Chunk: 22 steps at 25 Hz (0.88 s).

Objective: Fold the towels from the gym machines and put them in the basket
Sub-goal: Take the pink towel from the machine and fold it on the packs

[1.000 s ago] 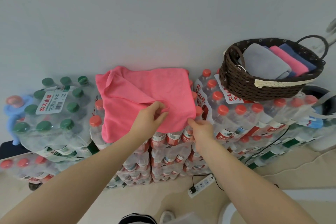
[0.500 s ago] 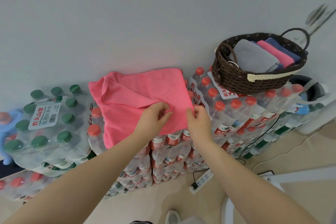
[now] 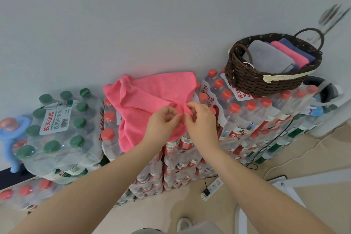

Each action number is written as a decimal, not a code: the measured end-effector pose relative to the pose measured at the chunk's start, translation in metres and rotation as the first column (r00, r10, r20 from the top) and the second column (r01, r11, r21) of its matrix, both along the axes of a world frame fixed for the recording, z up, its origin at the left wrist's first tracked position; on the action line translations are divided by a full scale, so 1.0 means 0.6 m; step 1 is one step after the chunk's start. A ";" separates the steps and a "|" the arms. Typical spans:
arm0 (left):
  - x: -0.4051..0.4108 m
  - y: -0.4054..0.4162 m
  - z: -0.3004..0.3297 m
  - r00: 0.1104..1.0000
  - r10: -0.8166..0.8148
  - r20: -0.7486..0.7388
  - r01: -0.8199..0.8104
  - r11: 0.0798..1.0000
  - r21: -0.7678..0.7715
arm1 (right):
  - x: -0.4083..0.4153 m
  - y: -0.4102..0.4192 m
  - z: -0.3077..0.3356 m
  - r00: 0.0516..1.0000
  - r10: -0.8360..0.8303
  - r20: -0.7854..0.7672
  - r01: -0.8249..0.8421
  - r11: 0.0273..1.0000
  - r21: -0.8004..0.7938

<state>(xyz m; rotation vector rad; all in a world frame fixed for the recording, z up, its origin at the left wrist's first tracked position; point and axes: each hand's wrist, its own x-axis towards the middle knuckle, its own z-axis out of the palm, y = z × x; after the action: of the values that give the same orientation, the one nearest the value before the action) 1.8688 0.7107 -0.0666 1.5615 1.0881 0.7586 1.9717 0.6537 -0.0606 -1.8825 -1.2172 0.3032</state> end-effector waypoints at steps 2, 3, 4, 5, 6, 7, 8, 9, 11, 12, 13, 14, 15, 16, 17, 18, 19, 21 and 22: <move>-0.006 -0.008 0.001 1.000 0.008 0.004 -0.008 0.999 -0.037 | -0.008 -0.001 -0.003 0.999 0.027 0.018 -0.026 1.000 -0.012; -0.009 -0.010 0.001 1.000 0.009 0.005 -0.009 0.999 -0.052 | -0.013 -0.002 -0.005 0.998 0.054 0.026 -0.054 0.999 -0.006; -0.013 -0.013 0.003 1.000 0.008 0.014 -0.007 0.998 -0.064 | -0.017 -0.003 -0.009 0.996 0.081 0.040 -0.082 0.997 0.011; -0.016 -0.015 0.004 1.000 0.008 0.025 -0.006 0.997 -0.075 | -0.021 -0.005 -0.012 0.993 0.100 0.055 -0.102 0.994 0.033; -0.018 -0.017 0.007 0.999 0.009 0.043 -0.006 0.996 -0.090 | -0.025 -0.006 -0.015 0.991 0.112 0.068 -0.116 0.992 0.058; -0.019 -0.019 0.010 0.997 0.019 0.072 -0.010 0.993 -0.116 | -0.027 -0.007 -0.017 0.990 0.121 0.078 -0.128 0.988 0.084; -0.020 -0.021 0.014 0.994 0.035 0.108 -0.017 0.987 -0.160 | -0.029 -0.007 -0.020 0.988 0.127 0.088 -0.136 0.985 0.108; -0.021 -0.022 0.018 0.988 0.055 0.147 -0.023 0.976 -0.217 | -0.030 -0.007 -0.021 0.987 0.133 0.089 -0.144 0.982 0.126; -0.024 -0.020 0.024 0.974 0.089 0.207 -0.018 0.947 -0.322 | -0.029 -0.006 -0.021 0.983 0.144 0.115 -0.160 0.977 0.140; -0.027 -0.018 0.027 0.969 0.100 0.227 -0.014 0.936 -0.352 | -0.029 -0.006 -0.022 0.977 0.159 0.141 -0.178 0.974 0.140; -0.030 -0.017 0.030 0.966 0.102 0.237 -0.011 0.933 -0.361 | -0.030 -0.007 -0.021 0.973 0.179 0.147 -0.199 0.970 0.138; -0.032 -0.016 0.033 0.968 0.094 0.232 -0.008 0.937 -0.349 | -0.032 -0.007 -0.019 0.974 0.194 0.120 -0.209 0.969 0.129; -0.034 -0.016 0.034 0.974 0.075 0.215 -0.001 0.946 -0.324 | -0.035 -0.008 -0.015 0.979 0.197 0.061 -0.202 0.973 0.114; -0.036 -0.017 0.035 0.979 0.051 0.197 0.011 0.953 -0.302 | -0.039 -0.009 -0.012 0.983 0.184 -0.007 -0.182 0.978 0.097; -0.038 -0.017 0.036 0.982 0.030 0.185 0.025 0.957 -0.289 | -0.042 -0.010 -0.010 0.984 0.165 -0.069 -0.159 0.984 0.082; -0.041 -0.017 0.037 0.984 0.015 0.180 0.037 0.959 -0.281 | -0.046 -0.011 -0.007 0.983 0.151 -0.101 -0.144 0.987 0.074; -0.045 -0.016 0.037 0.985 0.003 0.173 0.044 0.963 -0.264 | -0.049 -0.013 -0.006 0.983 0.149 -0.107 -0.142 0.987 0.076; -0.050 -0.011 0.041 0.990 -0.022 0.137 0.048 0.980 -0.195 | -0.054 -0.017 -0.001 0.983 0.169 -0.069 -0.160 0.980 0.116; -0.053 -0.009 0.046 0.992 -0.031 0.123 0.050 0.987 -0.154 | -0.057 -0.019 0.001 0.983 0.174 -0.064 -0.163 0.975 0.149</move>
<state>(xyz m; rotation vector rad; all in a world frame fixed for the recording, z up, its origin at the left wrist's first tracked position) 1.8372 0.7052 -0.0390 1.3832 1.0001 0.7120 1.9373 0.6424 -0.0603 -1.6336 -1.3142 0.3667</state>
